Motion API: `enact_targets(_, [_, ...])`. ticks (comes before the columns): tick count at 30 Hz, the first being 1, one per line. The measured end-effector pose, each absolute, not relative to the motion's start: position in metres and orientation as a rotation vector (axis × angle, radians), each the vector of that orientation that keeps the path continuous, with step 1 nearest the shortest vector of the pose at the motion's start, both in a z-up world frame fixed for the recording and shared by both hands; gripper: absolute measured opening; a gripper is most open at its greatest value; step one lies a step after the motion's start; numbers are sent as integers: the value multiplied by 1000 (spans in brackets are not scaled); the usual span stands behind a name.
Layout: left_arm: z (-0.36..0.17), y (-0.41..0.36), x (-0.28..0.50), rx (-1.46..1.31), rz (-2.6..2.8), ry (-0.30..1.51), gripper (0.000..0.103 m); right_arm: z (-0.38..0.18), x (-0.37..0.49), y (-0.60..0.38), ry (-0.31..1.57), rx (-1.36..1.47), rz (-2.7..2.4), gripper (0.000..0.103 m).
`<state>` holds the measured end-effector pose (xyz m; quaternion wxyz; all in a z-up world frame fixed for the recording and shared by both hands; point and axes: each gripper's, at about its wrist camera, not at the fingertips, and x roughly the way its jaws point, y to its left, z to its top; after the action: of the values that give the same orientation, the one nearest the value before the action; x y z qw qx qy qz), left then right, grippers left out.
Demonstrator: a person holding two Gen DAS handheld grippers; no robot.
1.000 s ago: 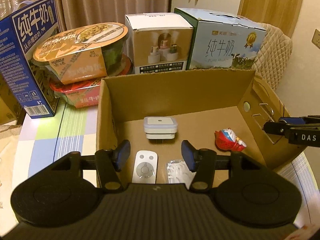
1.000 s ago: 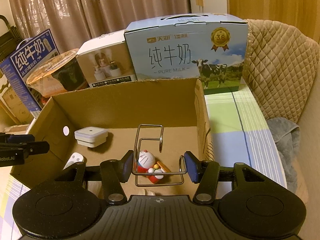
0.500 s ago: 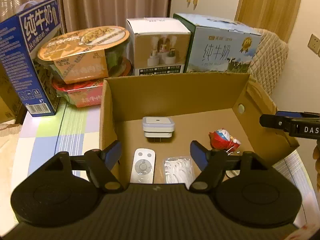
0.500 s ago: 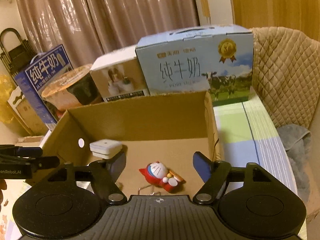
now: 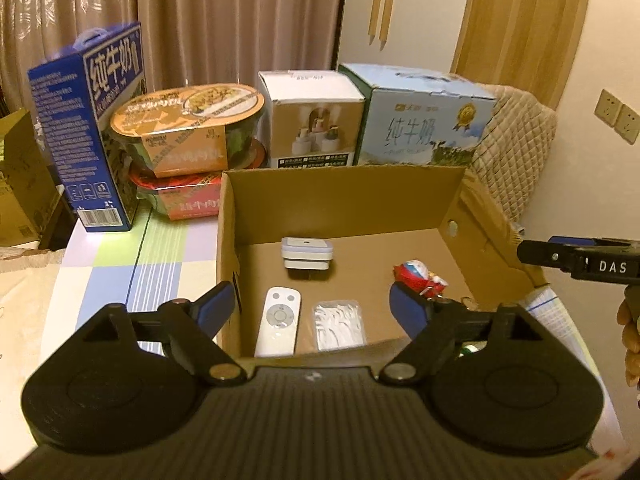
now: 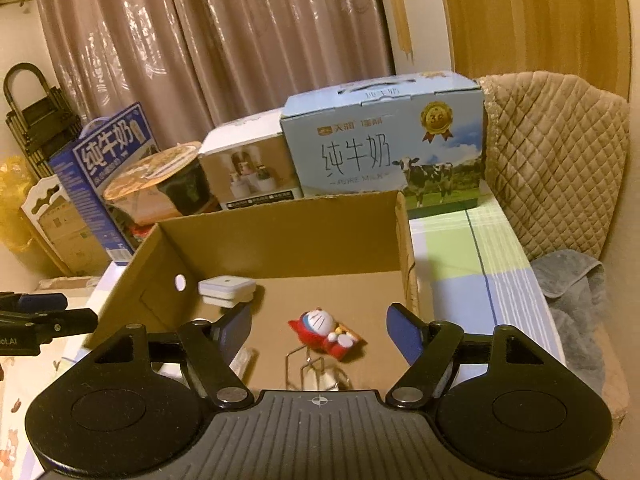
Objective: Organize rigid objects
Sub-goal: 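Withdraw both tools from the cardboard box back over the table, then move the right tool down to the white tray holding the toy car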
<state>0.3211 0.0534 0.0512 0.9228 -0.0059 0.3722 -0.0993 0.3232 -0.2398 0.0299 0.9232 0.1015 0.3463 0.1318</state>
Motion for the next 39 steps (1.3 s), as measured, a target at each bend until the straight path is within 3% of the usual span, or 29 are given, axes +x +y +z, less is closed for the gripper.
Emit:
enact_targets(14, [82, 53, 213, -47, -192, 702, 102, 57, 215, -242, 675, 241, 283, 74])
enact_targets(28, [77, 54, 124, -43, -182, 692, 102, 29, 101, -224, 674, 174, 347, 76])
enact_targets(39, [44, 57, 106, -72, -192, 753, 102, 7, 72, -230, 712, 200, 332, 77])
